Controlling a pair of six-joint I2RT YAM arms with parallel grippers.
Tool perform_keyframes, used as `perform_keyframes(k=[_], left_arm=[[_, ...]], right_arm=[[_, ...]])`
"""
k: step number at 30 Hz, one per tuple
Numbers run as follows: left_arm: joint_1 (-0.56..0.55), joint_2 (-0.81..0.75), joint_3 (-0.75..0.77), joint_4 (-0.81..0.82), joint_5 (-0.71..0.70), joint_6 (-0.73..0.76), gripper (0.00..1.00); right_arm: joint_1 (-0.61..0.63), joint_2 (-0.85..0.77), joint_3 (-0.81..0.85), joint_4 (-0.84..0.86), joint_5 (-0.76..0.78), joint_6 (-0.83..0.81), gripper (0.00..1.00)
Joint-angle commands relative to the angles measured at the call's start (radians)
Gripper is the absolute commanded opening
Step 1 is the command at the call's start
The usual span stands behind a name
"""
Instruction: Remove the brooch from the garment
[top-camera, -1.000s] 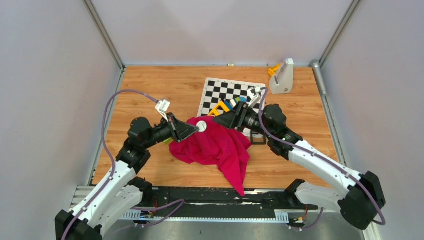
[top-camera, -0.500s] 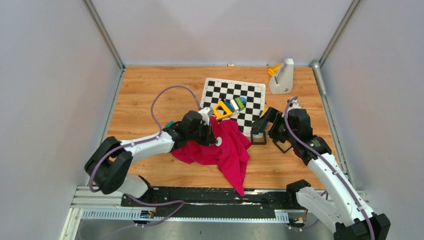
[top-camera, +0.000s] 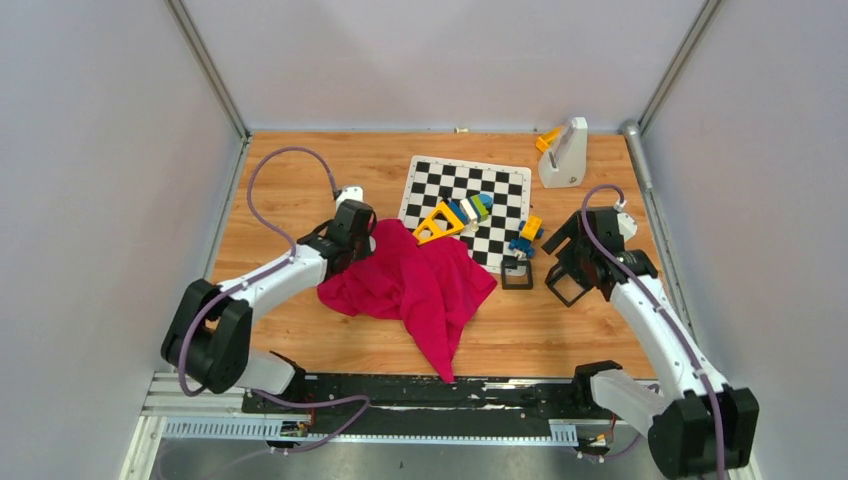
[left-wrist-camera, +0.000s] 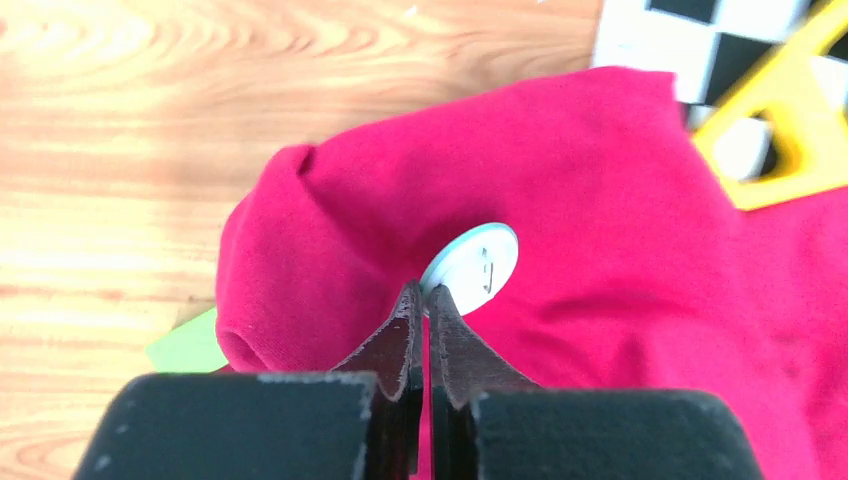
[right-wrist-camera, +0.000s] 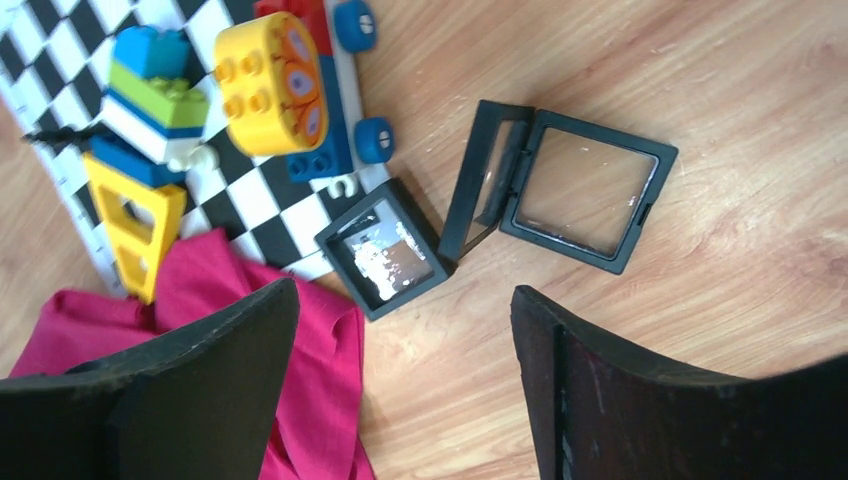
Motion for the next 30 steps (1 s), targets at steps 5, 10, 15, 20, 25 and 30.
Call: perform_keyframes(k=[5, 10, 15, 20, 25, 30], left_arm=[[-0.054, -0.276, -0.034, 0.168, 0.355, 0.219, 0.0], [-0.156, -0.328, -0.05, 0.189, 0.369, 0.296, 0.0], [-0.169, -0.316, -0.06, 0.2, 0.46, 0.321, 0.0], [-0.171, -0.337, -0.107, 0.224, 0.512, 0.344, 0.0], [-0.171, -0.387, -0.176, 0.329, 0.55, 0.349, 0.0], [-0.171, -0.413, -0.23, 0.392, 0.577, 0.35, 0.0]], right_arm=[[-0.012, 0.197, 0.063, 0.04, 0.158, 0.152, 0.69], [-0.025, 0.257, 0.045, 0.104, 0.187, 0.148, 0.57], [-0.026, 0.331, 0.064, 0.106, 0.162, 0.145, 0.32], [-0.026, 0.316, 0.056, 0.107, 0.126, 0.131, 0.09], [-0.019, 0.279, 0.063, 0.041, 0.025, 0.11, 0.0], [0.072, 0.212, 0.095, -0.13, 0.077, 0.154, 0.0]])
